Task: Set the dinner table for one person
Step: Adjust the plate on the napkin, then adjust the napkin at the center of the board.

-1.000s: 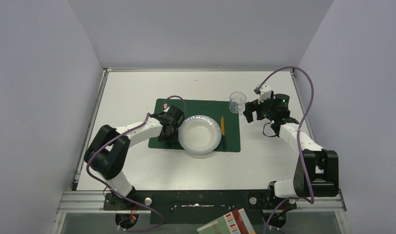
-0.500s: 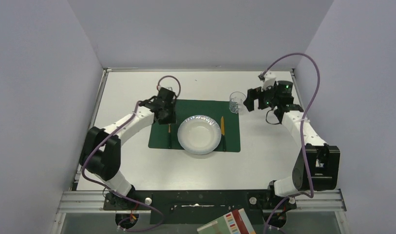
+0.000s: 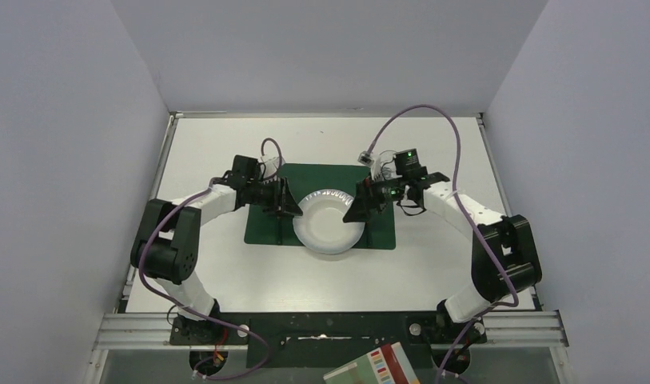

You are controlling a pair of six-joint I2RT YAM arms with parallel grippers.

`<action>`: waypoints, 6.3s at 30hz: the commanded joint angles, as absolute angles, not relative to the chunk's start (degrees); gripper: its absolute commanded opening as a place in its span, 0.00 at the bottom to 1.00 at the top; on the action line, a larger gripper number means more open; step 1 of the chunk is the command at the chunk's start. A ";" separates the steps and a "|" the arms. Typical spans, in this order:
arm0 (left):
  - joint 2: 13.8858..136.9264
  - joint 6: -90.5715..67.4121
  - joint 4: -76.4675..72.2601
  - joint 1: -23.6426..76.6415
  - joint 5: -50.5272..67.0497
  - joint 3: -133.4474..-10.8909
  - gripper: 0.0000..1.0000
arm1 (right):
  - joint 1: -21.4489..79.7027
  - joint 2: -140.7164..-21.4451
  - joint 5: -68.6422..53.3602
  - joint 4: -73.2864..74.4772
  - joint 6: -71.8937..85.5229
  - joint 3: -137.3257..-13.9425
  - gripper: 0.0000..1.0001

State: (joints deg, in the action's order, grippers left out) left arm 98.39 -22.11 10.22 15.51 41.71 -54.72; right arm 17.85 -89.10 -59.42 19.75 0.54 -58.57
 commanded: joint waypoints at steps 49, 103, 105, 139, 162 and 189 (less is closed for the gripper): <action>100.53 -14.92 9.61 16.89 42.18 -54.36 0.51 | 18.14 -99.74 -44.96 15.43 -4.67 -58.56 0.41; 104.33 -13.80 13.01 14.32 44.65 -60.58 0.25 | 19.71 -108.79 -42.96 17.86 -6.08 -69.57 0.15; 104.32 -13.80 13.01 14.25 44.65 -60.41 0.30 | 19.83 -109.27 -42.00 18.79 -6.79 -70.73 0.21; 91.80 6.84 10.88 5.49 17.69 -61.51 0.00 | 20.66 -86.37 -21.55 31.50 -27.56 -64.10 0.00; 104.47 1.58 6.84 4.46 25.66 -59.33 0.00 | 20.27 -96.62 -21.02 28.77 -29.57 -54.27 0.00; 98.44 7.63 20.99 6.71 27.54 -51.06 0.00 | 16.66 -99.98 -23.02 32.35 -30.86 -53.73 0.00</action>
